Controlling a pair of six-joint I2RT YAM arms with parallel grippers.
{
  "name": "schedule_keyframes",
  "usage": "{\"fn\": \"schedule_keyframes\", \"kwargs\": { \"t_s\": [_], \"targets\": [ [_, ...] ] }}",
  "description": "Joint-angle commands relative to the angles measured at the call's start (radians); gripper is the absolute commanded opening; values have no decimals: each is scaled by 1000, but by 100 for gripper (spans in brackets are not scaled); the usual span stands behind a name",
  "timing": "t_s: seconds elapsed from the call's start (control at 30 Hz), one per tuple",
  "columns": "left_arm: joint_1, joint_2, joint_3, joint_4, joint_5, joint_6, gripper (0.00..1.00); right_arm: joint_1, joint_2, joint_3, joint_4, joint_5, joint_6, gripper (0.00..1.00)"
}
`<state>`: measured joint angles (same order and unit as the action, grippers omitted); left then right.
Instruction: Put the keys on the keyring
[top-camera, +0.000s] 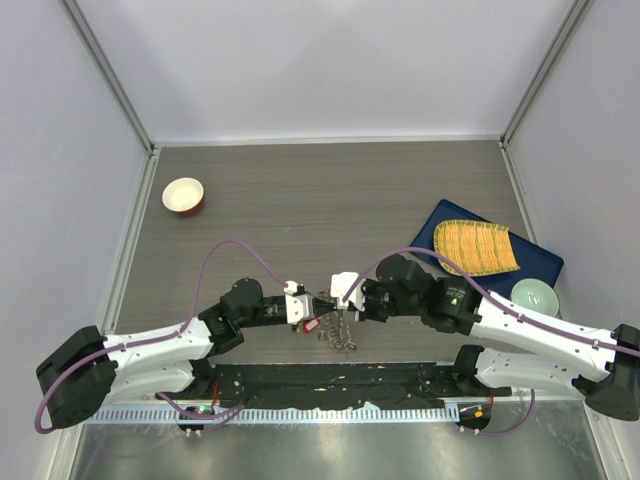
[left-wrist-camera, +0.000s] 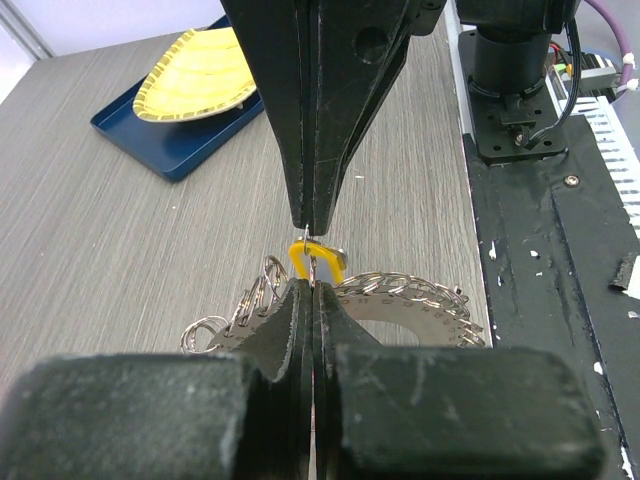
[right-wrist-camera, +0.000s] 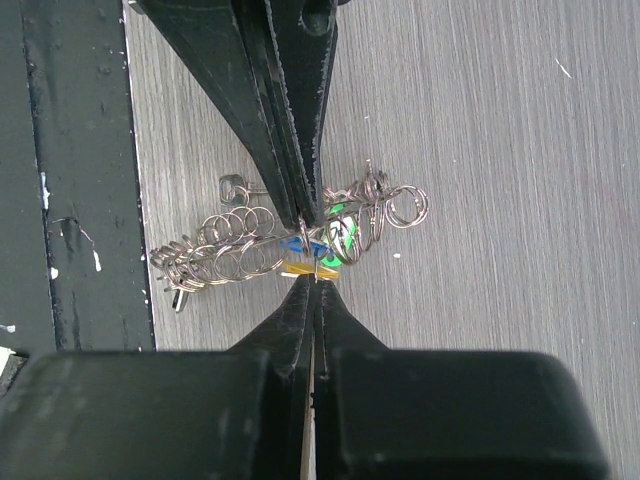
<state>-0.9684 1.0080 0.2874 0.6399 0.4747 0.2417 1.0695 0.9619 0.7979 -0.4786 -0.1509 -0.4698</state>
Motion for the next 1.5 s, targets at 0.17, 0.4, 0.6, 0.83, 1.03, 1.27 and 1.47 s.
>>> {"fn": "schedule_keyframes", "kwargs": {
  "t_s": [0.17, 0.4, 0.6, 0.83, 1.03, 1.27, 1.47],
  "targets": [
    [2, -3, 15, 98, 22, -5, 0, 10, -14, 1, 43, -10, -10, 1],
    [2, -9, 13, 96, 12, -5, 0, 12, -18, 0, 32, 7, -7, 1],
    [2, -14, 12, 89, 4, -4, 0, 14, -20, 3, 28, 5, -4, 1],
    [2, -14, 13, 84, 1, -4, 0, 14, -25, 4, 25, 1, -4, 1],
    [2, -14, 15, 84, -1, -1, 0, 12, -28, 4, 28, 16, -1, 1],
    [2, -22, 13, 76, -8, 1, 0, 14, -42, 3, 25, 24, 3, 1],
    [2, -22, 13, 75, -5, 1, 0, 14, -31, 4, 23, -7, 2, 1]
  ]
}}
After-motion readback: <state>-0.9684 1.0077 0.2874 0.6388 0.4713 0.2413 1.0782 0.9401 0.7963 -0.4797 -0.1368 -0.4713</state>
